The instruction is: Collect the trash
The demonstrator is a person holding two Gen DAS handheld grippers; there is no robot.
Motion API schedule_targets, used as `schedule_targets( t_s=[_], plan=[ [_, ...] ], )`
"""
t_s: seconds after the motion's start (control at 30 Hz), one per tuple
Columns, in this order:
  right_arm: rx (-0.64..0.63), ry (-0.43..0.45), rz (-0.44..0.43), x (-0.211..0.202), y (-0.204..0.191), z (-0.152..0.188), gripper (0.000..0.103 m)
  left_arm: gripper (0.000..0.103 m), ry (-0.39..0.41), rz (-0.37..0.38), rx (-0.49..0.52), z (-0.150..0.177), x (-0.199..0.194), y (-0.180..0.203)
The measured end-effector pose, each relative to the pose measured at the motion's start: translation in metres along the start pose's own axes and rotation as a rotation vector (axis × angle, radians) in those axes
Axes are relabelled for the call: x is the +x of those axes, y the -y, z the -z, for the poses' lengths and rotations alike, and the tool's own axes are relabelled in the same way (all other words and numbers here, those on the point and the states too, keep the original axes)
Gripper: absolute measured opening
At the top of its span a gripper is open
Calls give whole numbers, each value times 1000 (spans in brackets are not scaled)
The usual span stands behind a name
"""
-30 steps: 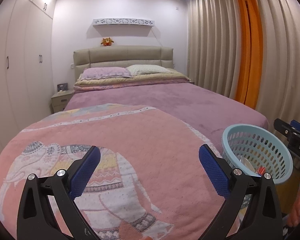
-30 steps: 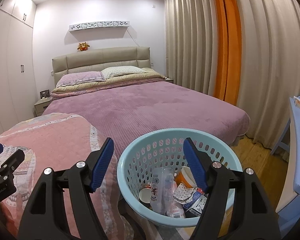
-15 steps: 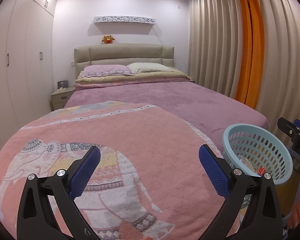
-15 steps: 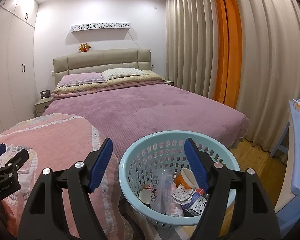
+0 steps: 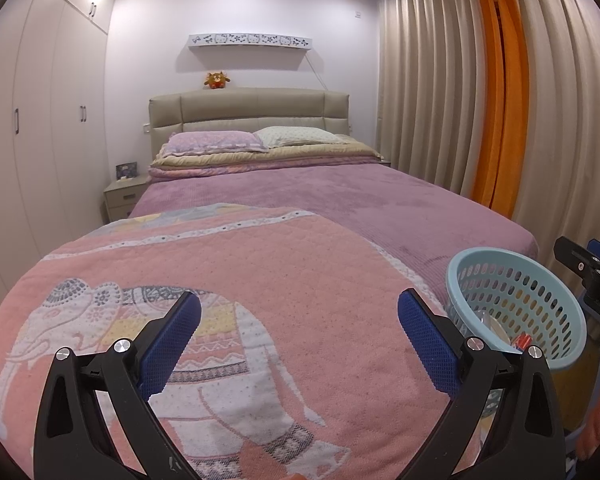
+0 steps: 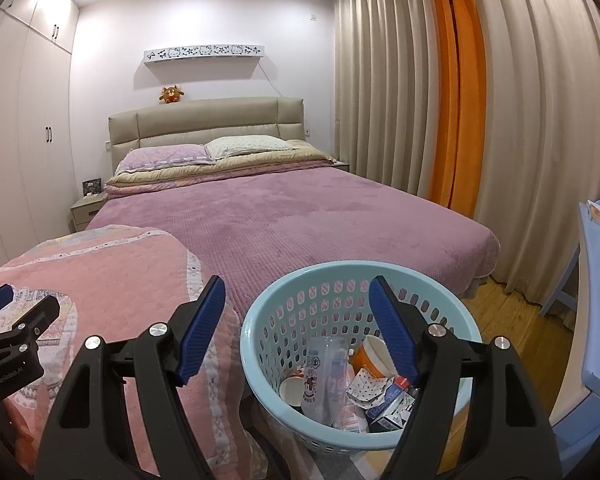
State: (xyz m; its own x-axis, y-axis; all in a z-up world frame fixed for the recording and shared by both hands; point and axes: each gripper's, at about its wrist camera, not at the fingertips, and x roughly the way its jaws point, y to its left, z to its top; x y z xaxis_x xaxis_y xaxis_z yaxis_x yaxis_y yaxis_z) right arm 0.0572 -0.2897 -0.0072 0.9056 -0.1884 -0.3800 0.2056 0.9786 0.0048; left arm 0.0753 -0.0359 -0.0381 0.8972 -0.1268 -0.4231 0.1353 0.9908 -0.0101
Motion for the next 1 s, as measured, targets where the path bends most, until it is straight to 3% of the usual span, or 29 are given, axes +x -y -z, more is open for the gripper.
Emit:
schedule_targets(
  t_s=[0.8, 1.0],
  plan=[
    [11, -14, -7, 2, 9, -3, 71, 96, -23, 15, 4, -3, 3, 2],
    [13, -9, -12, 1, 11, -5, 71, 96, -5, -28, 84, -6, -8, 14]
  ],
)
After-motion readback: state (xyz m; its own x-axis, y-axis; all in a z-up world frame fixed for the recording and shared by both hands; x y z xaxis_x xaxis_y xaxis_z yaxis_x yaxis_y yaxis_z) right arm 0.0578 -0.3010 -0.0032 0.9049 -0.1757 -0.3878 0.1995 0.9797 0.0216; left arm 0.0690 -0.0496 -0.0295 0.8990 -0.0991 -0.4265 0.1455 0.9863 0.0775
